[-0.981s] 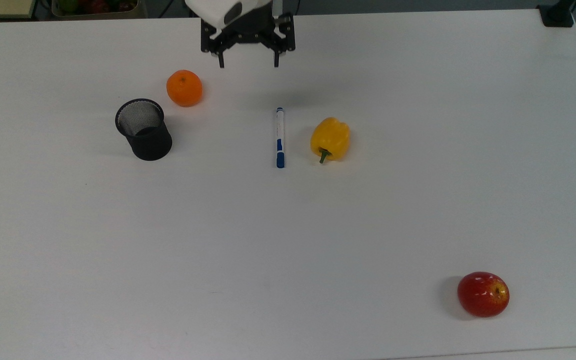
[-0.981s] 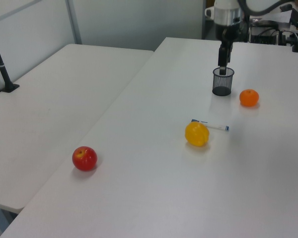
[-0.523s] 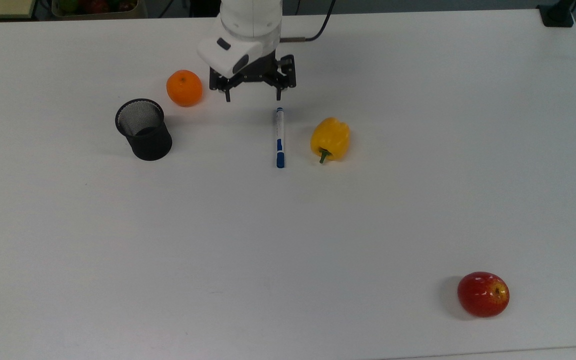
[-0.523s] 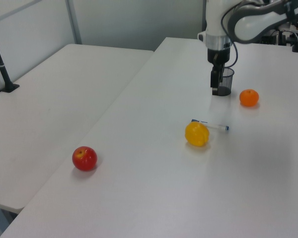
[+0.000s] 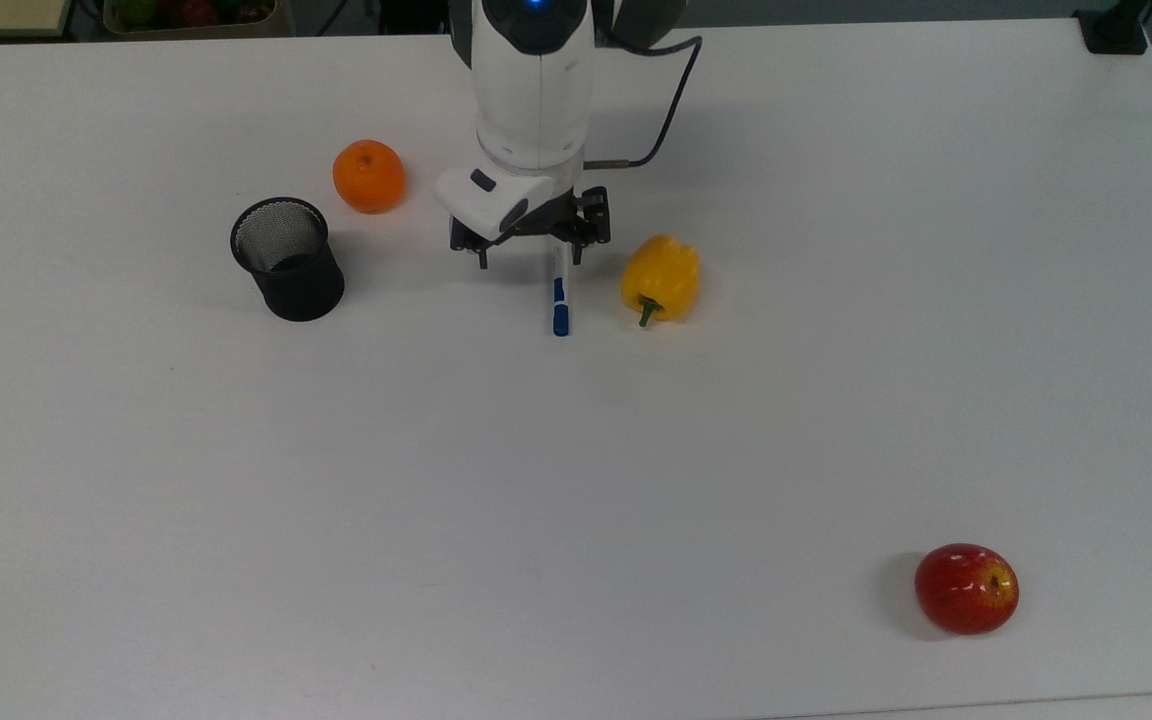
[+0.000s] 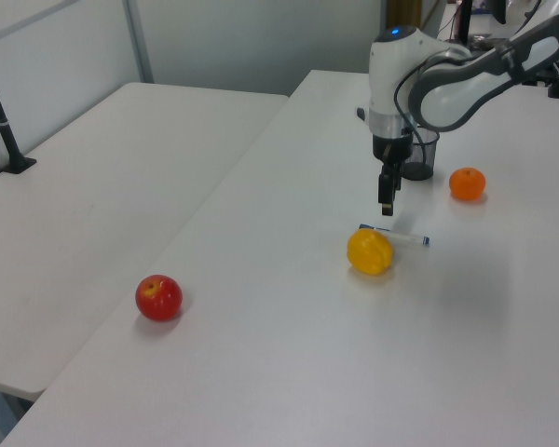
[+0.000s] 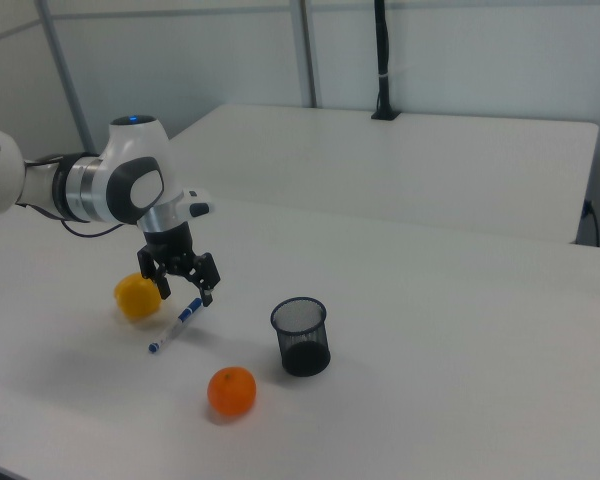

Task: Place marker
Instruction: 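Close the gripper on the marker's capped end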

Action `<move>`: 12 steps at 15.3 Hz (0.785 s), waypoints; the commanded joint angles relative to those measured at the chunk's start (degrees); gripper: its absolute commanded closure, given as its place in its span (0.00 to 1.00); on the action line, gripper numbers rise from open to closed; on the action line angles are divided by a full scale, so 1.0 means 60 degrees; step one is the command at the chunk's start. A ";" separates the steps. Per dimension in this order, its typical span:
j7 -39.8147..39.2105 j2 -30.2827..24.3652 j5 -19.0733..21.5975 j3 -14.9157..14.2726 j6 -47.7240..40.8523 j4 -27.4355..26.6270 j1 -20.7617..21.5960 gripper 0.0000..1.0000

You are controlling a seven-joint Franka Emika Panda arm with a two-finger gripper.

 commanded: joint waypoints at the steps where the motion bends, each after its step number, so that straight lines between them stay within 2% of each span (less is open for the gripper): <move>1: 0.0285 0.0264 -0.0007 -0.0039 0.0518 -0.0039 0.0251 0.04; 4: 0.0782 0.0558 -0.0050 -0.0039 0.1001 -0.0010 0.0265 0.16; 7: 0.0798 0.0690 -0.0051 -0.0039 0.1178 0.0019 0.0353 0.33; 8: 0.0812 0.0719 -0.0036 -0.0039 0.1236 0.0020 0.0382 0.34; 12: 0.1002 0.0793 -0.0021 -0.0039 0.1413 0.0020 0.0397 0.56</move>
